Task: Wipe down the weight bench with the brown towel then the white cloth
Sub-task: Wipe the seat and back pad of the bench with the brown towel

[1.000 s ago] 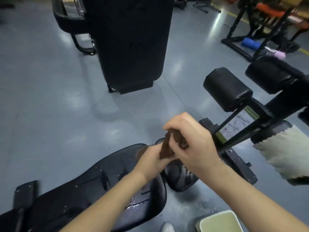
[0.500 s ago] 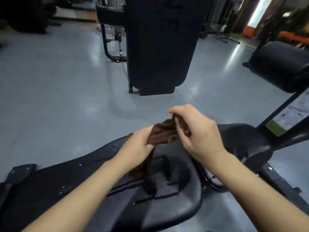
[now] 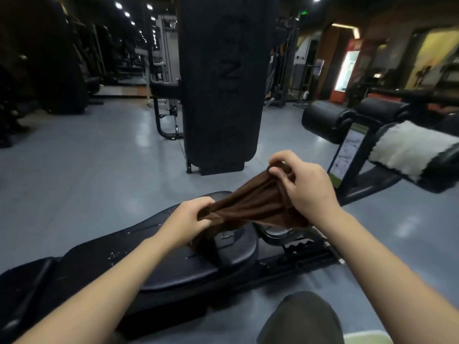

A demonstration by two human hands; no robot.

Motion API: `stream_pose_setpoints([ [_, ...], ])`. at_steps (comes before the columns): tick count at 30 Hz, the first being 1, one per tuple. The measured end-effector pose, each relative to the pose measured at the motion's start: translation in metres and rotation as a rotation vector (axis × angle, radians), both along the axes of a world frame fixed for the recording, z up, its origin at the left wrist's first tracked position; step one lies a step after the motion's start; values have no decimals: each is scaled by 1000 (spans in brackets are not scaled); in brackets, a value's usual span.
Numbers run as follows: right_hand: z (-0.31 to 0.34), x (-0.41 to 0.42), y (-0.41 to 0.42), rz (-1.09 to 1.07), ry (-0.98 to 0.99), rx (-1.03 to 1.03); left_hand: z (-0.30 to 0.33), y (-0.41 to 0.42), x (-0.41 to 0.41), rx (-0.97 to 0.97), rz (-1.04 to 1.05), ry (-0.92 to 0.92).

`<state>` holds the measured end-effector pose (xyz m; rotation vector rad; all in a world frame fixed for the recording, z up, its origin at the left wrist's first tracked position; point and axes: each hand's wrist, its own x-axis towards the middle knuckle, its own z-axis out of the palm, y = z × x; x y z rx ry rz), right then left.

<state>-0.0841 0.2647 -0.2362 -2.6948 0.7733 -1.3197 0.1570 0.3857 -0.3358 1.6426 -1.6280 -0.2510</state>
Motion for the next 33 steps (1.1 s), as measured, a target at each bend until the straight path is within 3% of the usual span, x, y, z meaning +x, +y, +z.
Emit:
stream_pose_setpoints([
  [6,23,-66,0,37,130,58,57,21,-34,58,-73,-31],
  [11,41,-102,-12,28,214,211,78,19,-60,183,-225,191],
  [15,44,-103,-21,28,297,267,74,-11,-70,64,-111,122],
  [20,36,-106,-37,-180,177,198,43,-39,-77,69,-86,134],
  [25,35,-104,-45,-100,-135,362,21,-49,-89,176,-153,169],
  [33,44,-90,-66,-94,-55,201,19,-79,-111,169,-74,217],
])
